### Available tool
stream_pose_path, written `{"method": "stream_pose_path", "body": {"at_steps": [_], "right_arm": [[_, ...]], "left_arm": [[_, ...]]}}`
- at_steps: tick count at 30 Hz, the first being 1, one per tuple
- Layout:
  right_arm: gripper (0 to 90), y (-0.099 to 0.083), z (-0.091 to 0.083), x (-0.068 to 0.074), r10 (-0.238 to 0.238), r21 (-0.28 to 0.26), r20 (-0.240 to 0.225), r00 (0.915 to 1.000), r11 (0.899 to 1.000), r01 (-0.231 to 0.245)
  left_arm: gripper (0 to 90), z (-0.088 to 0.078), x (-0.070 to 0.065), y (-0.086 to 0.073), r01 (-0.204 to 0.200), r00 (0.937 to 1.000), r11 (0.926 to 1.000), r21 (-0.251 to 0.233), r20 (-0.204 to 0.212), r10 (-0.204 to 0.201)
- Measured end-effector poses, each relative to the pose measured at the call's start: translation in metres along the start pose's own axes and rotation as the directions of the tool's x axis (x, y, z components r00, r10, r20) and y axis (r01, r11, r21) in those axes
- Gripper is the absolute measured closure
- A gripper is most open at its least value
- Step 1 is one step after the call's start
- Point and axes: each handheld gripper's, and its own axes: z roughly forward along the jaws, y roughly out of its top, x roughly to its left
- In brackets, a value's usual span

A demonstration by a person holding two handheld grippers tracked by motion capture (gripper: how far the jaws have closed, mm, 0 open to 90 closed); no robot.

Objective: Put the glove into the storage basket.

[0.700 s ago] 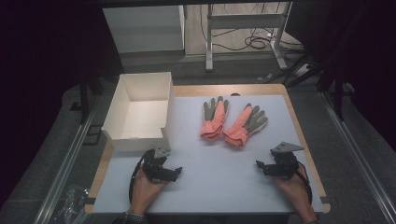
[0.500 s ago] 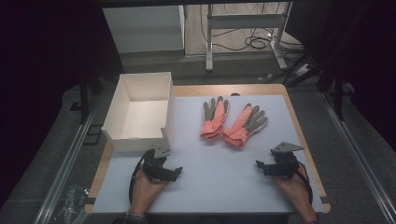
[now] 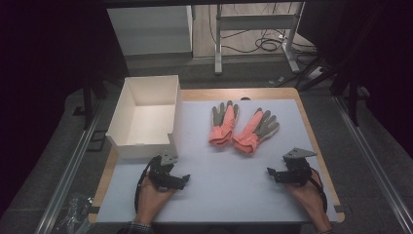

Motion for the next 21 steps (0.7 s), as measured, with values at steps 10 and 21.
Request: {"method": "stream_pose_path", "body": {"at_steps": [10, 21], "right_arm": [[25.8, 0.004, -0.005, -0.004, 0.03, -0.009, -0.014, 0.9995, 1.0, -0.03], [38.2, 0.028, -0.005, -0.015, 0.061, -0.023, -0.054, 0.9967, 0.998, -0.062]], "left_arm": [[2.1, 0.0, 0.0, 0.0, 0.001, 1.0, 1.0, -0.001, 0.001, -0.001], [2.1, 0.0, 0.0, 0.0, 0.001, 1.0, 1.0, -0.001, 0.0, -0.001]]}}
